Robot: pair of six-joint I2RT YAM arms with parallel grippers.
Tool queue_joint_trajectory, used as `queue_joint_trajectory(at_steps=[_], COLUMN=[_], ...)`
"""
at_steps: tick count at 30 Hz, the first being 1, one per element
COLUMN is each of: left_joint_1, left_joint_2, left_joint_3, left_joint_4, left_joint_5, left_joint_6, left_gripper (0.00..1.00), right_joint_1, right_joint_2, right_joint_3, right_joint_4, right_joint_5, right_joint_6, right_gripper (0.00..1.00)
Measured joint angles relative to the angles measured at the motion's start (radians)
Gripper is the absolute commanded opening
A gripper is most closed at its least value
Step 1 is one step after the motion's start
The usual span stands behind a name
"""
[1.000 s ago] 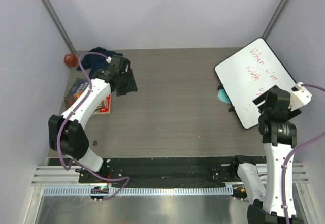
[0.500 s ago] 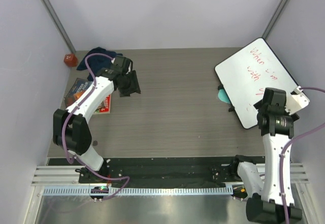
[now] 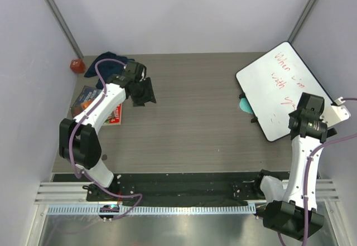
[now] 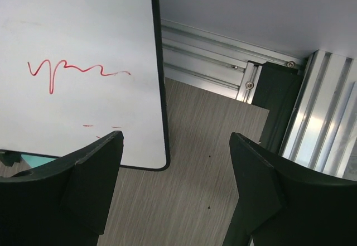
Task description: Fold and stack the t-shirts
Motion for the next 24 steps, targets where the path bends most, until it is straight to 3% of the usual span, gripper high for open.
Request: queue_joint_trajectory(at_steps=[9,17,24], left_joint_1=[0.0,0.0,0.0], left_joint_2=[0.002,0.002,0.002], left_joint_3=[0.0,0.0,0.0], left_joint_4=[0.002,0.009,0.016], left_joint_5=[0.023,0.049,0.055], left_joint_6=[0.0,-0.001,-0.001], left_gripper=[0.56,0.56,0.56], right_joint_1=[-0.146,-0.191,-0.276], right_joint_2=[0.106,0.144,0.198], right_joint_3=[0.0,0.008,-0.013], right_joint_4=[-0.011,-0.01,0.066], right_joint_5=[-0.041,-0.056,-0.16], right_joint_6=[0.04,0.058,0.064], right_gripper=[0.81,0.81,0.79])
